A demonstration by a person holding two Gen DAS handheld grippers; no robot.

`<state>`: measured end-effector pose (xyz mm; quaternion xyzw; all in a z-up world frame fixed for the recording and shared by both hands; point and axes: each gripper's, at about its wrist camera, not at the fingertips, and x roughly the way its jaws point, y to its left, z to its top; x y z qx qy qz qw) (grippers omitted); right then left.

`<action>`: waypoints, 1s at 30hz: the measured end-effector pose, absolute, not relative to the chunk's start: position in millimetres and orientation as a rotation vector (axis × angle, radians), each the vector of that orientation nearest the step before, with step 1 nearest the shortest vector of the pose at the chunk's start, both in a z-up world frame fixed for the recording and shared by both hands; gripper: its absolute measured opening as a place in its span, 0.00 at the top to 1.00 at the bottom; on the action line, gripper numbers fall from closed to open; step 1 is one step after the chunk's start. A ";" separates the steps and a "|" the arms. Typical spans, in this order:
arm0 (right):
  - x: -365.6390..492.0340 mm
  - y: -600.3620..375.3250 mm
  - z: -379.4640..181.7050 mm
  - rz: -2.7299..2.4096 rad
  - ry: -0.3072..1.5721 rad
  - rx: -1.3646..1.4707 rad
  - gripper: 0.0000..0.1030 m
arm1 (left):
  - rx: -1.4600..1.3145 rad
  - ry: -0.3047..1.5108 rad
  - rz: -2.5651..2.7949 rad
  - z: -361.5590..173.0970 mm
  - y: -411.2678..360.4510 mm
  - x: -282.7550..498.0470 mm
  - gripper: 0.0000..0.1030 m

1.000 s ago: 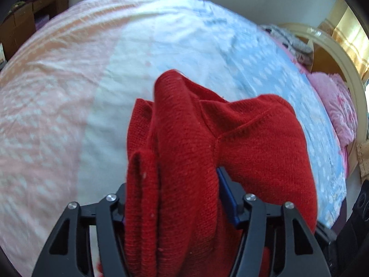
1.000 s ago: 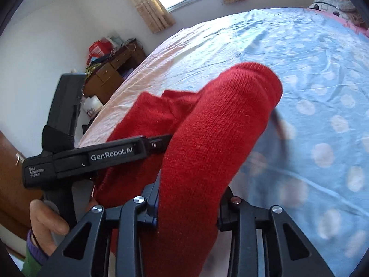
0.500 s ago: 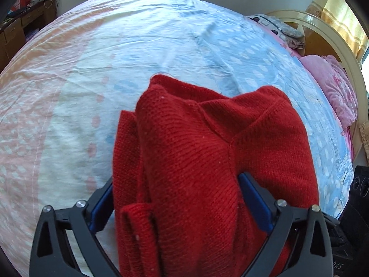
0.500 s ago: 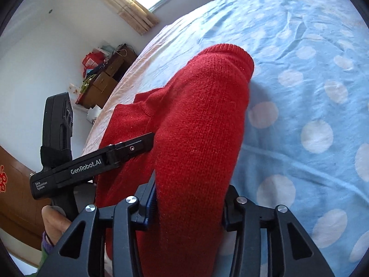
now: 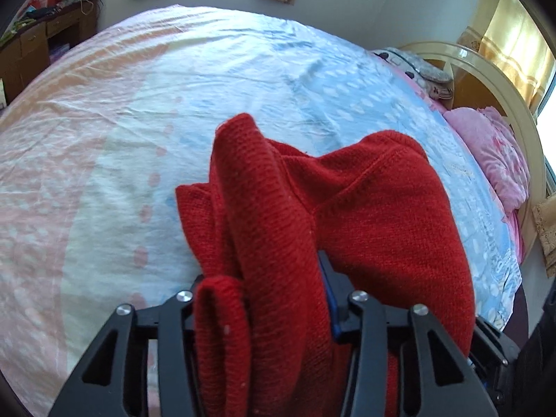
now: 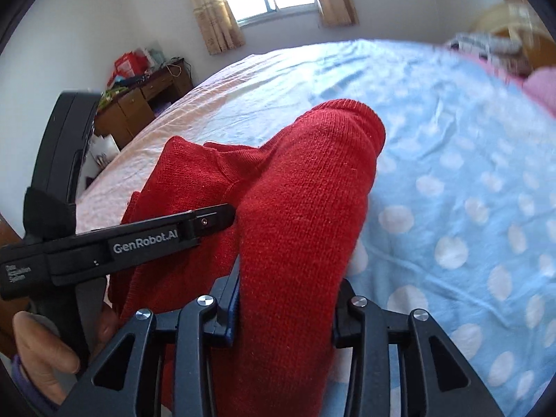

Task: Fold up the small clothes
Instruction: 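Lift the folded sweater with both grippers and carry it across the bed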

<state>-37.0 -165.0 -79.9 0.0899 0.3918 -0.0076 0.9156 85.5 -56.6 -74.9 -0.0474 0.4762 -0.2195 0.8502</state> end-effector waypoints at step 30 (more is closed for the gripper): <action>-44.5 -71.1 -27.7 0.127 0.664 -0.014 0.63 | -0.196 0.837 -0.263 -34.6 33.7 49.7 0.57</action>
